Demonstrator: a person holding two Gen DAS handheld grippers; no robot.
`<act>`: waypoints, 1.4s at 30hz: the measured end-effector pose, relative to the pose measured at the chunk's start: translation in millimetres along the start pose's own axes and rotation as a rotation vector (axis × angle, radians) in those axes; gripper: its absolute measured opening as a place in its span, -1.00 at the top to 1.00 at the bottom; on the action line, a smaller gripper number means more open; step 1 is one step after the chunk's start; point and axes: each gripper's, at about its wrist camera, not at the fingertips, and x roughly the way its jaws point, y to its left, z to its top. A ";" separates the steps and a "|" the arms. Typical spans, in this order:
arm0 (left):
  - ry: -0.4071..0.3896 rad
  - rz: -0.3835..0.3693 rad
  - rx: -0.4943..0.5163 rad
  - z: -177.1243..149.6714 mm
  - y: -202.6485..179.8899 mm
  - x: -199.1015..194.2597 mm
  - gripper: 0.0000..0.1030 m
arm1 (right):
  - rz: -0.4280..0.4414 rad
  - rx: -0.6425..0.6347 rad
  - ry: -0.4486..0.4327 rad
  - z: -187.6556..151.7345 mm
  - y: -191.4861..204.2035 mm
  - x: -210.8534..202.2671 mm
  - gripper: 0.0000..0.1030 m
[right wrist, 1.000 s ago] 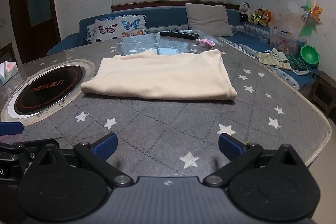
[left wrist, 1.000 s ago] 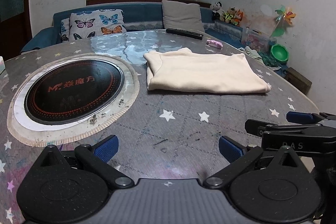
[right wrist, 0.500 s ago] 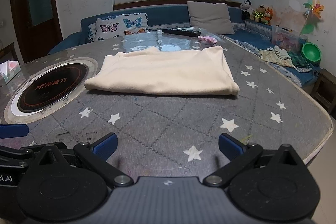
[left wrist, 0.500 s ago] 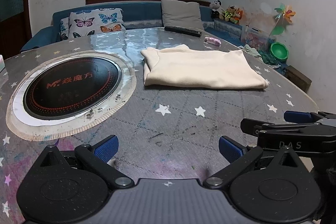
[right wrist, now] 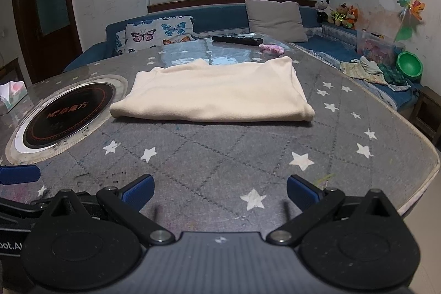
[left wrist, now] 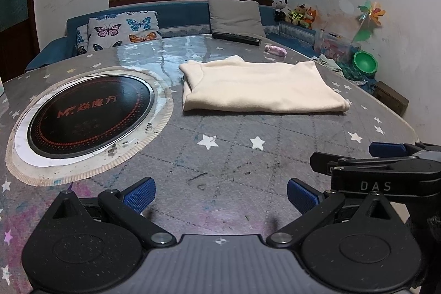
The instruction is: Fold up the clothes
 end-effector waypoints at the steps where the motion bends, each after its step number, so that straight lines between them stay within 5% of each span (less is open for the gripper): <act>1: 0.000 0.000 0.002 0.2 -0.4 0.1 -1.00 | 0.000 0.001 0.001 -0.1 -0.1 0.3 -1.00; 42: 0.016 0.022 0.038 15.2 2.7 18.2 -1.00 | 0.000 -0.005 0.029 10.3 -0.5 19.5 -1.00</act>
